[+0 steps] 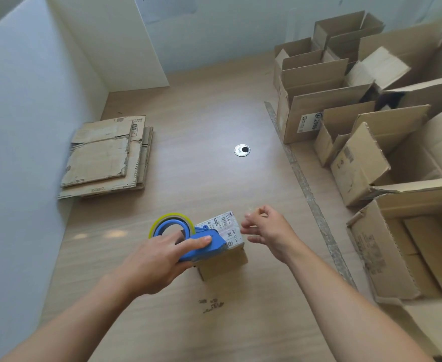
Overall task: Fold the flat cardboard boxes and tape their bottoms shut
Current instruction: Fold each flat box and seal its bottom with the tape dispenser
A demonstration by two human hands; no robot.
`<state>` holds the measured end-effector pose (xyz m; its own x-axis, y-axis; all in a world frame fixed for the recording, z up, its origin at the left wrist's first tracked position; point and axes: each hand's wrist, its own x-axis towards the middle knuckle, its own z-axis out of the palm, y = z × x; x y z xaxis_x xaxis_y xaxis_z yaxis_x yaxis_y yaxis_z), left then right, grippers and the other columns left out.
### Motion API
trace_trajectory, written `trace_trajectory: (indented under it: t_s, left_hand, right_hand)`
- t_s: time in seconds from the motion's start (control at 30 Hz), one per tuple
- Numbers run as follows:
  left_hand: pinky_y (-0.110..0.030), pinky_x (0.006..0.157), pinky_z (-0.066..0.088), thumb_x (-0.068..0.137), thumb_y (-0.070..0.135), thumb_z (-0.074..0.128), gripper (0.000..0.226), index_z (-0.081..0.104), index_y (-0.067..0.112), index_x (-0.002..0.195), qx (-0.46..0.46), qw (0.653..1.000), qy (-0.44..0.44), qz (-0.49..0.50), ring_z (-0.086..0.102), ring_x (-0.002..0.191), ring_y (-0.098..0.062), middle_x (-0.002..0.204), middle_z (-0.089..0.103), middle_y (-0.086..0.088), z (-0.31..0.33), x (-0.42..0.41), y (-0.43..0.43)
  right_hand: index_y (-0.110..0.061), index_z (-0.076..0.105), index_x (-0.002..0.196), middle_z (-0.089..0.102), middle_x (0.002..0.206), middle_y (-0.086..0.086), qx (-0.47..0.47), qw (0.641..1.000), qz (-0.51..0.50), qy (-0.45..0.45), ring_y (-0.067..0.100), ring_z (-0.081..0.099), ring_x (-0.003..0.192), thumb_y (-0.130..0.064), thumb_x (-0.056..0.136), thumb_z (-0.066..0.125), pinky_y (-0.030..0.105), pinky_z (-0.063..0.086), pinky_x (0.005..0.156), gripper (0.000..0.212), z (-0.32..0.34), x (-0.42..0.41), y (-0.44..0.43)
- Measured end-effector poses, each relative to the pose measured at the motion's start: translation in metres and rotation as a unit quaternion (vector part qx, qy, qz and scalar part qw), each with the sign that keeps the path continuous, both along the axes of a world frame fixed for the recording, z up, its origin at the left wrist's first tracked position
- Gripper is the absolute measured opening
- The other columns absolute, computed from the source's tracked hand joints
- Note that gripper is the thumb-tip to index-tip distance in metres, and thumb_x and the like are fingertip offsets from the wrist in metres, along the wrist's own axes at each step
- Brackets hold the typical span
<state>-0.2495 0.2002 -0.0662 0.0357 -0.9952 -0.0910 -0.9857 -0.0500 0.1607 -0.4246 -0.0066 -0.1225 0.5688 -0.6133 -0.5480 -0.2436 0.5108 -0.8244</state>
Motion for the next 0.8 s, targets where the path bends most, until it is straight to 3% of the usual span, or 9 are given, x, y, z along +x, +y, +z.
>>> trace_trajectory:
  t_s: [0.1,0.23,0.33,0.4,0.53,0.63,0.8]
  left_hand:
    - [-0.023,0.049,0.032,0.080,0.030,0.080,0.082,0.031,0.049,0.143,0.007,1.000,0.006,0.011,0.032,0.057,-0.011,0.085,0.046,0.007,-0.001,0.002,0.000]
    - [-0.030,0.060,0.040,0.091,0.041,0.057,0.079,-0.001,0.077,0.132,0.038,0.998,0.045,0.034,0.049,0.070,-0.020,0.096,0.044,0.009,0.003,0.003,-0.006]
    - [-0.029,0.070,0.042,0.091,0.053,0.042,0.071,-0.015,0.084,0.119,0.065,0.993,0.076,0.056,0.054,0.083,-0.020,0.107,0.049,0.009,0.006,0.005,-0.009]
    - [-0.027,0.071,0.040,0.090,0.058,0.037,0.065,-0.016,0.084,0.118,0.071,0.992,0.083,0.059,0.055,0.088,-0.019,0.112,0.050,0.010,0.008,0.005,-0.011]
    - [-0.026,0.075,0.041,0.098,0.043,0.052,0.083,-0.018,0.086,0.112,0.069,0.993,0.071,0.064,0.055,0.094,-0.017,0.117,0.049,0.012,0.007,0.007,-0.012]
    - [-0.029,0.083,0.045,0.097,0.046,0.052,0.079,-0.013,0.088,0.112,0.092,0.989,0.084,0.075,0.055,0.100,-0.016,0.117,0.051,0.014,0.003,0.006,-0.011]
    - [-0.032,0.085,0.047,0.097,0.041,0.054,0.081,-0.009,0.087,0.115,0.091,0.986,0.095,0.103,0.054,0.098,-0.016,0.115,0.052,0.012,-0.007,0.008,-0.010]
  right_hand:
    - [-0.014,0.046,0.083,0.062,0.074,0.006,-0.038,0.999,0.009,0.025,0.017,0.061,0.061,-0.016,0.094,0.065,0.029,0.045,0.059,0.023,-0.004,0.004,0.000]
    - [-0.012,0.045,0.082,0.059,0.068,0.008,-0.017,0.999,-0.021,0.029,0.017,0.053,0.054,-0.009,0.093,0.066,0.029,0.042,0.054,0.023,-0.008,0.004,0.002]
    - [-0.011,0.045,0.085,0.058,0.067,0.008,-0.006,0.999,-0.030,0.026,0.016,0.052,0.052,-0.008,0.093,0.066,0.030,0.042,0.055,0.022,-0.018,0.002,0.009]
    - [-0.012,0.046,0.086,0.058,0.066,0.007,-0.002,0.999,-0.041,0.026,0.015,0.052,0.051,-0.009,0.094,0.065,0.029,0.043,0.055,0.021,-0.024,0.004,0.012]
    - [-0.011,0.049,0.087,0.058,0.066,0.005,0.016,0.997,-0.059,0.039,0.014,0.049,0.051,-0.009,0.094,0.065,0.026,0.044,0.051,0.018,-0.028,0.013,0.012]
    - [-0.013,0.053,0.085,0.061,0.069,0.006,0.023,0.995,-0.044,0.085,0.017,0.052,0.054,-0.014,0.089,0.069,0.025,0.043,0.048,0.017,-0.036,0.016,0.017]
    - [-0.013,0.054,0.092,0.058,0.070,0.008,0.080,0.992,-0.042,0.091,0.016,0.048,0.048,-0.027,0.090,0.070,0.028,0.043,0.050,0.021,-0.044,0.025,0.029]
